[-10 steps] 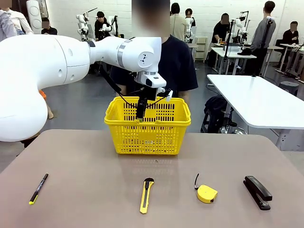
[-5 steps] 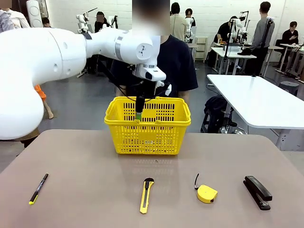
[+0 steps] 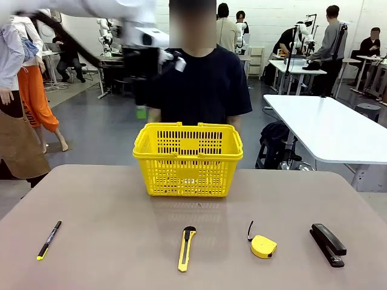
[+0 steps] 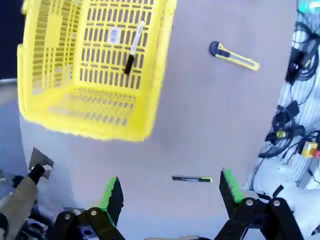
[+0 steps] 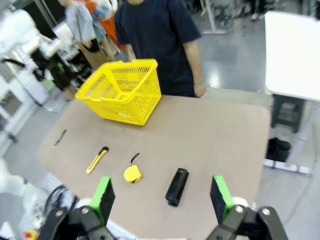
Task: Place the items the person wants into the basket.
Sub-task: Pick up the item the person points to and place it in the Market Basket.
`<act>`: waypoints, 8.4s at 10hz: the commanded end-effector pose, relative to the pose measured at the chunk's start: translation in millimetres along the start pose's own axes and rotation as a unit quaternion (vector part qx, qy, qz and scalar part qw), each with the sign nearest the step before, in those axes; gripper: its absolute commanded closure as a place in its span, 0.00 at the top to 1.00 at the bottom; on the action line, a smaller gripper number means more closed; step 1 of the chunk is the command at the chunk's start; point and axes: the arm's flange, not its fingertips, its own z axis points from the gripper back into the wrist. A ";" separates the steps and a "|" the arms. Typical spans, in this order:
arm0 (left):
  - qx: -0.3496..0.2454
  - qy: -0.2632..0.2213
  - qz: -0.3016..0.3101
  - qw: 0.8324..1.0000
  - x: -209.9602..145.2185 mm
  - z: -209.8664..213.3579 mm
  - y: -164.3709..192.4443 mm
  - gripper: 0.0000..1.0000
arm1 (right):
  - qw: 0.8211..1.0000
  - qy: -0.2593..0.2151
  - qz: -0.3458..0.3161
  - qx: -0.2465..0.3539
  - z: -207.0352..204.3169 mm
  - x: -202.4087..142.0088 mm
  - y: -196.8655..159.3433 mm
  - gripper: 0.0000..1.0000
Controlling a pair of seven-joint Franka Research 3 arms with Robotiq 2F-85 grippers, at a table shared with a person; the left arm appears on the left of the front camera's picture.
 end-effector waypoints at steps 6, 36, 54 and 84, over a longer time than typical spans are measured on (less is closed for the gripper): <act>0.013 -0.106 0.159 0.981 -192.1 -63.4 -92.0 1.00 | 1.000 0.003 0.000 0.001 -2.9 0.4 -0.4 1.00; -0.029 -0.500 0.095 0.860 -479.8 -33.1 -127.1 1.00 | 1.000 0.003 0.000 0.001 -2.9 0.4 -0.4 1.00; -0.029 -0.500 0.095 0.860 -479.8 -33.1 -127.1 1.00 | 1.000 0.003 0.000 0.001 -2.9 0.4 -0.4 1.00; -0.029 -0.500 0.095 0.860 -479.8 -33.1 -127.1 1.00 | 0.893 0.402 0.181 -0.092 -313.6 -12.5 153.2 1.00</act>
